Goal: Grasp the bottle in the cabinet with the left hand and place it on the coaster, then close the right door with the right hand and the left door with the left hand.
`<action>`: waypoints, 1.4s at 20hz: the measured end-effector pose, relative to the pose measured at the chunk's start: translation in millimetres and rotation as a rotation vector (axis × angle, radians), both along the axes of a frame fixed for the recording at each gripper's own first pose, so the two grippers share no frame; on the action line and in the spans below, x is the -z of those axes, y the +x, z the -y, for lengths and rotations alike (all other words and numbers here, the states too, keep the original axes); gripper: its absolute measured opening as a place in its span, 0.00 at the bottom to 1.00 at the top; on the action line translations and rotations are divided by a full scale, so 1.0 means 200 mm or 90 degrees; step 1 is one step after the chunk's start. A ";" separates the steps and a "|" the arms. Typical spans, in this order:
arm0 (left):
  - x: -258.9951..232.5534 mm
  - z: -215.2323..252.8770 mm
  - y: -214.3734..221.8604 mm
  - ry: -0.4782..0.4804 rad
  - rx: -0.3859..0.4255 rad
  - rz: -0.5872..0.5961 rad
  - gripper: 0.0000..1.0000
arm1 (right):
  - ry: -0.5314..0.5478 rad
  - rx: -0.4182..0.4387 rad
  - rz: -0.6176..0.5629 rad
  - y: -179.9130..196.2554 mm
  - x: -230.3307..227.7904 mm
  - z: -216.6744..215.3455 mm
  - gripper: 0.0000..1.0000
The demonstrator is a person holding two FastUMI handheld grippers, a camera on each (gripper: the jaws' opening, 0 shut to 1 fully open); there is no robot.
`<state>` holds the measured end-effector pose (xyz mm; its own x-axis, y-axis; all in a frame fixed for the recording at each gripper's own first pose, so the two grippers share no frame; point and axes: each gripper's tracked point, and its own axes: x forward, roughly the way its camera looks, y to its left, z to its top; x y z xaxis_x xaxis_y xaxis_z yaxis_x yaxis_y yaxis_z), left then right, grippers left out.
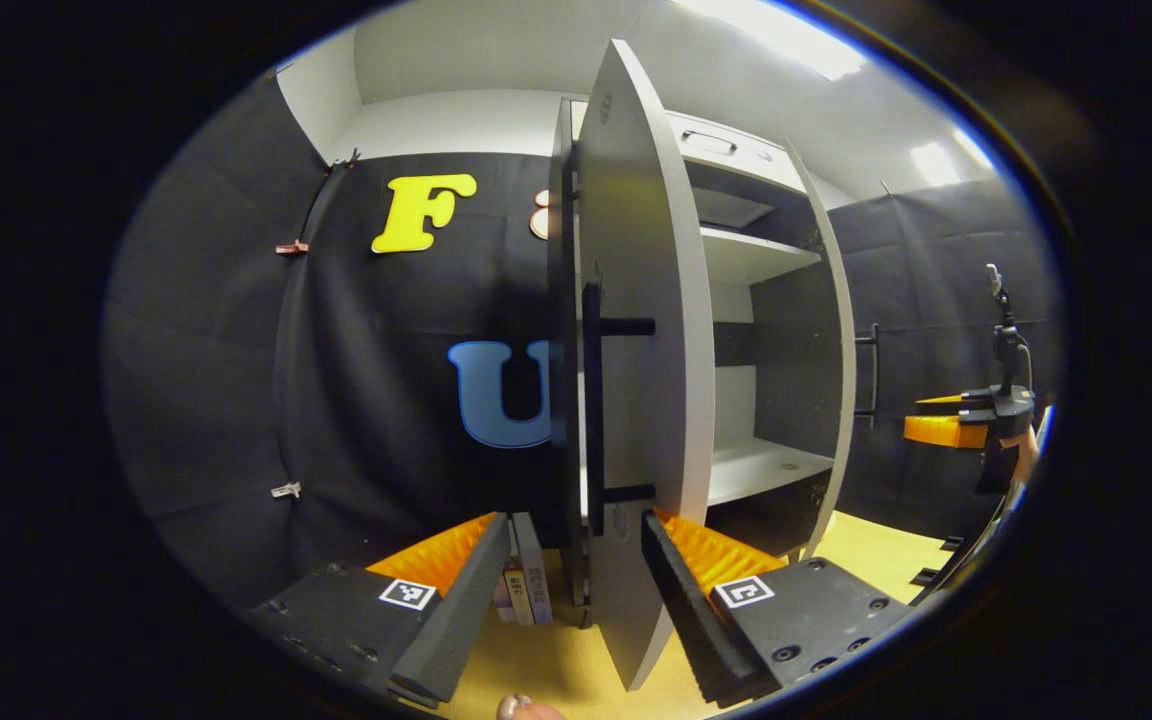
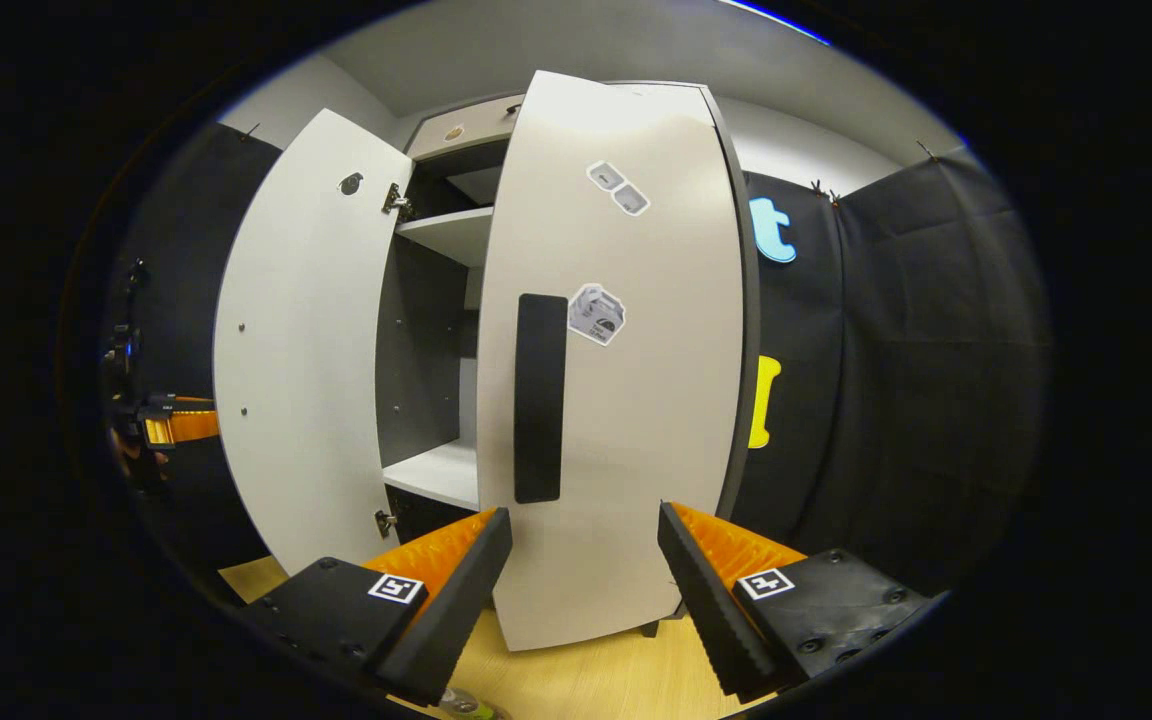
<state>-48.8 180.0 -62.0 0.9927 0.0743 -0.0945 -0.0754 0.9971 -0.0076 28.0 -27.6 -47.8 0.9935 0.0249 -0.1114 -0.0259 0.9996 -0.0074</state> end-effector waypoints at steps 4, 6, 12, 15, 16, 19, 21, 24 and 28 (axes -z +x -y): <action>0.01 0.17 0.05 -0.014 0.036 0.002 0.86 | 0.008 0.010 0.012 -0.01 -0.02 0.08 0.98; 0.00 0.28 0.10 -0.018 0.060 0.004 0.86 | 0.009 0.013 0.015 0.00 -0.03 0.12 0.98; 0.04 0.59 0.31 -0.030 0.108 0.018 0.86 | 0.013 0.026 0.012 -0.04 -0.03 0.30 0.98; 0.07 0.74 0.37 -0.033 0.127 0.010 0.85 | 0.007 0.038 0.007 -0.06 -0.02 0.38 0.98; 0.07 0.77 0.37 -0.021 0.130 0.007 0.86 | 0.009 0.039 0.005 -0.06 -0.02 0.39 0.98; 0.11 0.81 0.35 -0.003 0.121 0.001 0.86 | 0.005 0.034 -0.004 -0.08 0.00 0.41 0.98; 0.12 0.80 0.34 -0.016 0.111 0.000 0.86 | 0.002 0.029 -0.004 -0.08 0.00 0.40 0.98; 0.09 0.76 0.30 -0.035 0.086 0.016 0.86 | -0.005 0.021 0.005 -0.07 -0.01 0.35 0.98; 0.04 0.70 0.27 -0.029 0.035 0.032 0.86 | -0.034 0.043 0.046 -0.04 -0.07 0.30 0.98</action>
<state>5.0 41.0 -70.9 0.9987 0.0166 -0.0471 -0.0193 0.9983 -0.0558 19.3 -88.3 -33.2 0.9982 -0.0470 -0.0381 0.0447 0.9972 -0.0598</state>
